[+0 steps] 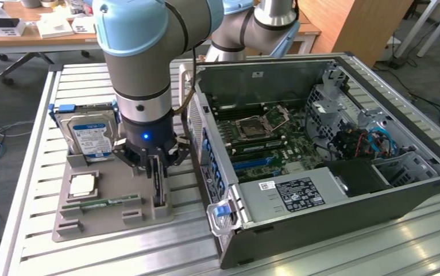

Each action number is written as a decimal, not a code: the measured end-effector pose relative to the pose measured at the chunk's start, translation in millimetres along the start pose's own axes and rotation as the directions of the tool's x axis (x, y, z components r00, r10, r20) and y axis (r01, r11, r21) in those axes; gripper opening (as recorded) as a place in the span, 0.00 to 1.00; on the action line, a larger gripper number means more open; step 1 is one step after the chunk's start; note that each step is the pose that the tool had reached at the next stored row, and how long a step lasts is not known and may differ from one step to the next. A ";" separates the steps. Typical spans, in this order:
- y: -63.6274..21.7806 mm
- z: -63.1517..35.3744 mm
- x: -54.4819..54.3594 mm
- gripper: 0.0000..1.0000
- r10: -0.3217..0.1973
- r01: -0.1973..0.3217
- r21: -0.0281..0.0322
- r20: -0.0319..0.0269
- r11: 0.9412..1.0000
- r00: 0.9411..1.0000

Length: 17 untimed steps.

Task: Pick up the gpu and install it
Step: 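Pick up the gpu and move the gpu toward the slot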

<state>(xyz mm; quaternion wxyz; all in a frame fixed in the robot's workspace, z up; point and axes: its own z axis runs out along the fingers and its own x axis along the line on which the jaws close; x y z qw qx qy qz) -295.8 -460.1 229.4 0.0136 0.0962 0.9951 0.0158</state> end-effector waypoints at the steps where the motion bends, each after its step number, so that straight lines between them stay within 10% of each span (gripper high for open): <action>1: 0.0 0.0 0.0 0.38 0.000 0.000 0.000 0.000 1.000 1.000; 17: 0.0 0.0 0.0 0.38 -0.013 0.013 -0.002 -0.001 1.000 1.000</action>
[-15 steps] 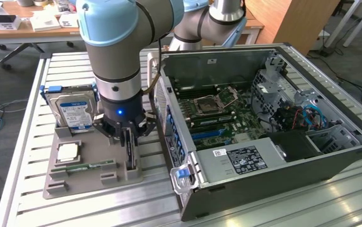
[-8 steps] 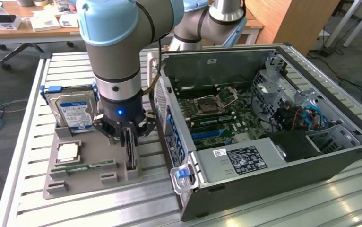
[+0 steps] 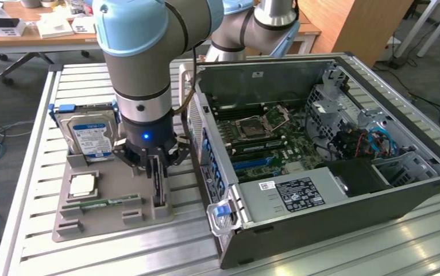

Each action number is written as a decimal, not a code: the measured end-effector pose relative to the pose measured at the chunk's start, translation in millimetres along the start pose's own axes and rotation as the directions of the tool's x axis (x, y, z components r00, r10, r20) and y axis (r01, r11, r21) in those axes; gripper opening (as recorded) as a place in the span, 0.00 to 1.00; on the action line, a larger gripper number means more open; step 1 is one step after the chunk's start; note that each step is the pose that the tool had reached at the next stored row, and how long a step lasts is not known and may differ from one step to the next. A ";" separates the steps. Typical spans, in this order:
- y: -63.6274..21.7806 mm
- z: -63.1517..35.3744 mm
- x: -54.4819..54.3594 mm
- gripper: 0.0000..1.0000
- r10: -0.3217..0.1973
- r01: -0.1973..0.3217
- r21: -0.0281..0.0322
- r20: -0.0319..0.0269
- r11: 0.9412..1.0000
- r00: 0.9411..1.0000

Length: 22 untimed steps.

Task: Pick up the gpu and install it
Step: 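Pick up the gpu and move the gpu toward the slot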

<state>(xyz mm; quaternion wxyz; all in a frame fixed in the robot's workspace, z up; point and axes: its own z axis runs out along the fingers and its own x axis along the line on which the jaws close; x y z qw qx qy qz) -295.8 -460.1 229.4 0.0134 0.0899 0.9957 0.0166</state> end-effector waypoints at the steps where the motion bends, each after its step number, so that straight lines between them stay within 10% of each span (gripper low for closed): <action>1: 0.0 0.0 0.0 0.38 -0.003 0.003 0.000 0.000 1.000 1.000; 22: -0.6 0.0 -0.1 0.38 -0.061 0.061 -0.008 -0.003 0.998 0.998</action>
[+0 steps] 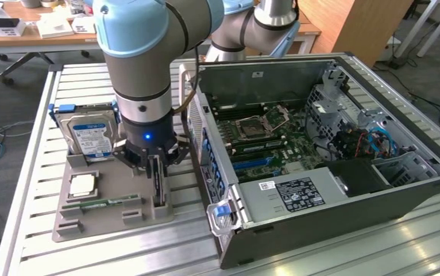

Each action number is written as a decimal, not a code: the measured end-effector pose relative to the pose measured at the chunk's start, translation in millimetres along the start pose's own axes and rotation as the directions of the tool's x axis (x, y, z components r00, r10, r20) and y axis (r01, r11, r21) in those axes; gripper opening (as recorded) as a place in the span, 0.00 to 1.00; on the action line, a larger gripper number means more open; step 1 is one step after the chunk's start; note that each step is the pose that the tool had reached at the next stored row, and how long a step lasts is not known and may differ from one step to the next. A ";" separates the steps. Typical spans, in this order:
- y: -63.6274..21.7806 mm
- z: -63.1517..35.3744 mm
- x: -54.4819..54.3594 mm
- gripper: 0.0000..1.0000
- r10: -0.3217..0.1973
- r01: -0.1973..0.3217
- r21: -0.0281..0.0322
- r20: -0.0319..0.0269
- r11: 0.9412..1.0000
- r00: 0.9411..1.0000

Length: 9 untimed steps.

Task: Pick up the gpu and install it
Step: 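Pick up the gpu and move the gpu toward the slot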

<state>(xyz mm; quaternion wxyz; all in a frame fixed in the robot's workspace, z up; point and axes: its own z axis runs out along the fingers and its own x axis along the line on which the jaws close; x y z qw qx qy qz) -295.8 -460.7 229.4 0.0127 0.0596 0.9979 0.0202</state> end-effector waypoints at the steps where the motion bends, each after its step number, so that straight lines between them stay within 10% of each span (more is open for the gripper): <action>1: 0.0 0.0 0.0 0.38 -0.007 0.007 0.000 0.000 1.000 1.000; 9: -0.3 0.0 0.0 0.38 -0.026 0.026 0.000 -0.001 1.000 1.000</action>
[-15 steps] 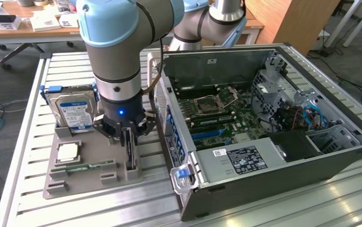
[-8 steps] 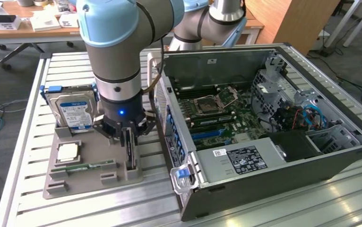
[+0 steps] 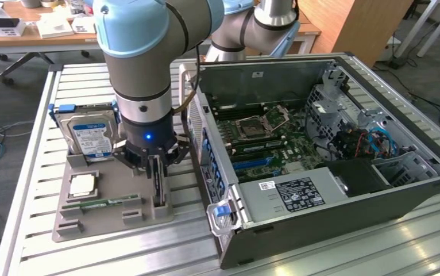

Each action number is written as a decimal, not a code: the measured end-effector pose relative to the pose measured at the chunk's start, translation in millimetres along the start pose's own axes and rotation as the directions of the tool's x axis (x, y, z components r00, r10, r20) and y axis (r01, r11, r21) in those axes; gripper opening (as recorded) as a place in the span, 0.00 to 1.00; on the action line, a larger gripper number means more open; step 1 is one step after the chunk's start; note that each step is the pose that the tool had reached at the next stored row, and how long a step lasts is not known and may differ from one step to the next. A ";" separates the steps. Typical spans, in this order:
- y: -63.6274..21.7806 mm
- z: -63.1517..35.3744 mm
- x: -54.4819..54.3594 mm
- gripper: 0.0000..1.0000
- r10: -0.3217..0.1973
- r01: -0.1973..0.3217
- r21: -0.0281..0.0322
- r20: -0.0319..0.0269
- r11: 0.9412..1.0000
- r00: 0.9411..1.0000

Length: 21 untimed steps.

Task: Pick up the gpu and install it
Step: 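Pick up the gpu and move the gpu toward the slot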

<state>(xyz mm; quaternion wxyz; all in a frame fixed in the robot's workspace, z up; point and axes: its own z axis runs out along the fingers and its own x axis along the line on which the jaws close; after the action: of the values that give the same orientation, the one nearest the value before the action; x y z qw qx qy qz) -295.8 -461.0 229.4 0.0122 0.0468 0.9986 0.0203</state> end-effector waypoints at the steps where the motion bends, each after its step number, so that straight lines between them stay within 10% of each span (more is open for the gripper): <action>1: 0.0 0.0 0.0 0.38 -0.003 0.003 0.000 0.000 1.000 1.000; 21: -0.4 -1.4 -0.4 0.38 -0.021 0.021 0.000 -0.001 1.000 1.000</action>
<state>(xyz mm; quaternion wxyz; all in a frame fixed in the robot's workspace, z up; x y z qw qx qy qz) -295.5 -461.5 230.7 0.0119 0.0363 0.9991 0.0203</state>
